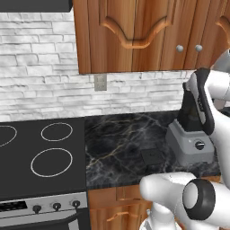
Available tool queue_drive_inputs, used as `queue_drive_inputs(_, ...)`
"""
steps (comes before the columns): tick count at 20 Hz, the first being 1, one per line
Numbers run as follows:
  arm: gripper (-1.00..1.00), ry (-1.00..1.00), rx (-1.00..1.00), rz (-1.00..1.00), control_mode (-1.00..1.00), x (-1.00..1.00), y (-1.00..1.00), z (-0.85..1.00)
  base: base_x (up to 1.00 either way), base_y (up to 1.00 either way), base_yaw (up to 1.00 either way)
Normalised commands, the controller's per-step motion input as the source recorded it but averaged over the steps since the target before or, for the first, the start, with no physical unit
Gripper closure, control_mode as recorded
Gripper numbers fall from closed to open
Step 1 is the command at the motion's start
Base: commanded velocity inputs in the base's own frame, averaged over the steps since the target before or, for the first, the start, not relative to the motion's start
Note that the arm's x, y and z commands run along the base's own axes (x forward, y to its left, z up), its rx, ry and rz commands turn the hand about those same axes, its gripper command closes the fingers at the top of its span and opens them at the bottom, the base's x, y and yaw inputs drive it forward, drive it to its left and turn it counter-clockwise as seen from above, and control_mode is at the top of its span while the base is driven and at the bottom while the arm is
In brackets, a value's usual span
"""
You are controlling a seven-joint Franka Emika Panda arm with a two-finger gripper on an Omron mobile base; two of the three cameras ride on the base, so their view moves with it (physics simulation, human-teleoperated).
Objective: Grab the onion and lemon from the fridge, place them in the blender, close the lid, and turn on the blender to create a marinade.
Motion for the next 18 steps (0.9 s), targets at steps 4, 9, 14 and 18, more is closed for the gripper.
queue_drive_inputs(4,-1.00,0.00,0.00,0.00,-1.00,-0.92,0.86,0.00,0.00,0.00,0.00)
queue_drive_inputs(9,-1.00,0.05,0.00,0.00,-1.00,-0.77,0.86,0.00,0.00,0.00,0.00)
queue_drive_inputs(14,-1.00,0.18,0.00,0.00,-1.00,-0.50,0.80,0.00,0.00,0.00,0.00)
queue_drive_inputs(18,-1.00,0.08,0.01,0.00,-1.00,-0.52,0.46,0.15,0.00,0.00,0.00)
